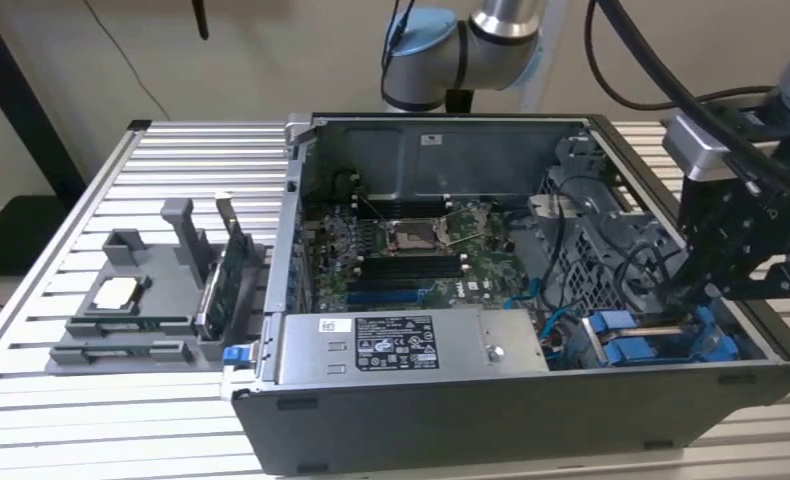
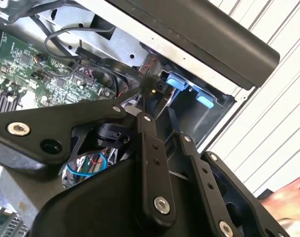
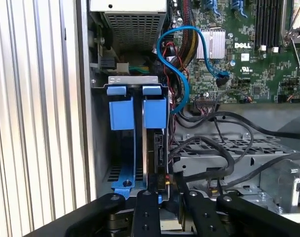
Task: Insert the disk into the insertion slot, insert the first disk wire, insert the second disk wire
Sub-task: 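Insert the first disk wire, then insert the second disk wire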
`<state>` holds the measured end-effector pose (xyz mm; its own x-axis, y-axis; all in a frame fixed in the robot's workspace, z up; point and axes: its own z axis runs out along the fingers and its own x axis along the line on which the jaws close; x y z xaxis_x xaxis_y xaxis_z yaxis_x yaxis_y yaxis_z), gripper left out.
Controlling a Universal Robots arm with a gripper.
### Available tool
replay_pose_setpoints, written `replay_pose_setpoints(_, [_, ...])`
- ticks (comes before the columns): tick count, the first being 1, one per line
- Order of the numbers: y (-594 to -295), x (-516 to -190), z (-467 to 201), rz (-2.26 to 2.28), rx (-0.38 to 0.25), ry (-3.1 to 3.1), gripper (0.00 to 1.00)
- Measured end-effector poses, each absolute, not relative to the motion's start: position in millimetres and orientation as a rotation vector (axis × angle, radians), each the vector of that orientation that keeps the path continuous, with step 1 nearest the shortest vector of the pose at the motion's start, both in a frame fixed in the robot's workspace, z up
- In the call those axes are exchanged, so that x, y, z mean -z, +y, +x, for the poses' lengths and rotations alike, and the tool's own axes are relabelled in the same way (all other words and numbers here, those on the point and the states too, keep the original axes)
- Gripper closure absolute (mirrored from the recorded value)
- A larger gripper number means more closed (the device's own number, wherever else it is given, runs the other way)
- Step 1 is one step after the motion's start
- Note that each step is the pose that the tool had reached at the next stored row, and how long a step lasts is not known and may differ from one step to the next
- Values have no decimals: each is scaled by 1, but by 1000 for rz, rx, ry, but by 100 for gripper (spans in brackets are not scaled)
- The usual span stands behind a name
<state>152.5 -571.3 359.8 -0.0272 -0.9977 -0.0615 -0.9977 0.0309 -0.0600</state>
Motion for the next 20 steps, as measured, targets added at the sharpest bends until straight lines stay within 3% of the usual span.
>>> replay_pose_setpoints(20, [-571,-382,152,-2129,0,2192,73])
